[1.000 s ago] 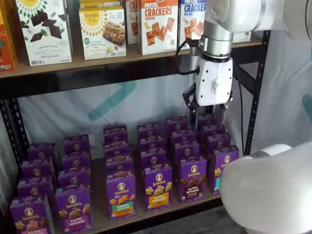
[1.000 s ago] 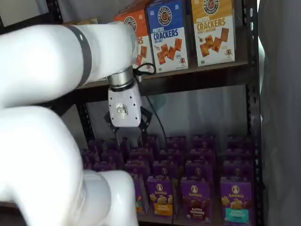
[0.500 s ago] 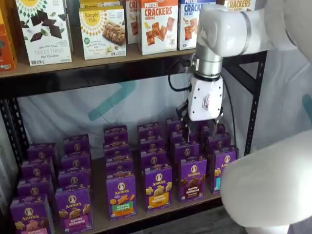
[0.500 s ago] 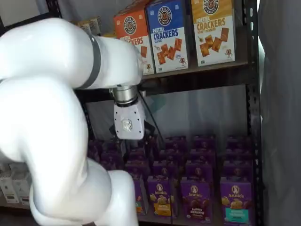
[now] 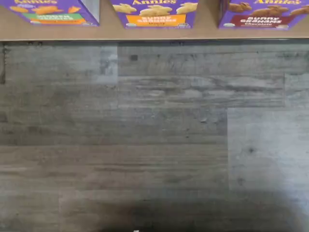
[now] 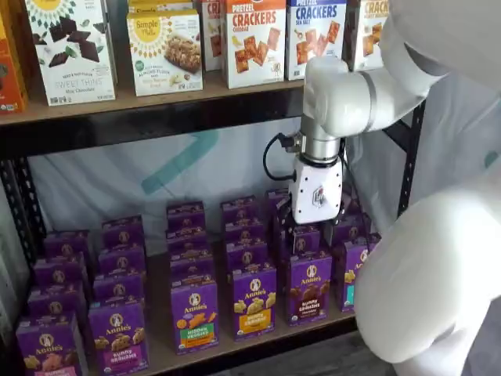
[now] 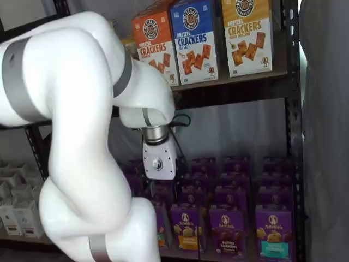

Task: Pick up the purple box with a brown patch in the center, on the bottom shelf, the fifth box from the left

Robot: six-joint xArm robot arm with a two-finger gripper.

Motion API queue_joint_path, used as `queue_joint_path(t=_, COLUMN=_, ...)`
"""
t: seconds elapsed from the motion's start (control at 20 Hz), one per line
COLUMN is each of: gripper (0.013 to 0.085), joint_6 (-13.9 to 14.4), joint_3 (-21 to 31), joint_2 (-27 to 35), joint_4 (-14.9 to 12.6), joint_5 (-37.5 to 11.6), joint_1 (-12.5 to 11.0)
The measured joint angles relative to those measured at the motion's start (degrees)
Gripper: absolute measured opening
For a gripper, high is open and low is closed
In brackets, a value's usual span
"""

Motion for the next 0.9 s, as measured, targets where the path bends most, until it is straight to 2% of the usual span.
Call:
queue_joint_path(t=0.3, gripper=0.085, joint_6=-2.4, joint_3=-0.7, joint_2=8.9, joint_4=1.4, joint_5=-9.1, joint_1=-0.9)
queue_joint_path(t=0.45, gripper=0.085, joint_6=-3.1, joint_3=-2.3, joint_2=14.5, joint_4=1.3, joint_5=-11.9, joint_1=-1.5)
queue_joint_path(t=0.7, gripper=0.085, joint_6=-2.2, joint_3=-5.3, joint_2=24.4, joint_4=-1.2, joint_5=-18.1, joint_1=-2.4)
queue_joint_path(t=0.9, gripper=0.085, joint_6=-2.1, joint_3=-7.6, joint_2=32.4, joint_4=-2.4, joint_5=-25.3, joint_1=-3.2)
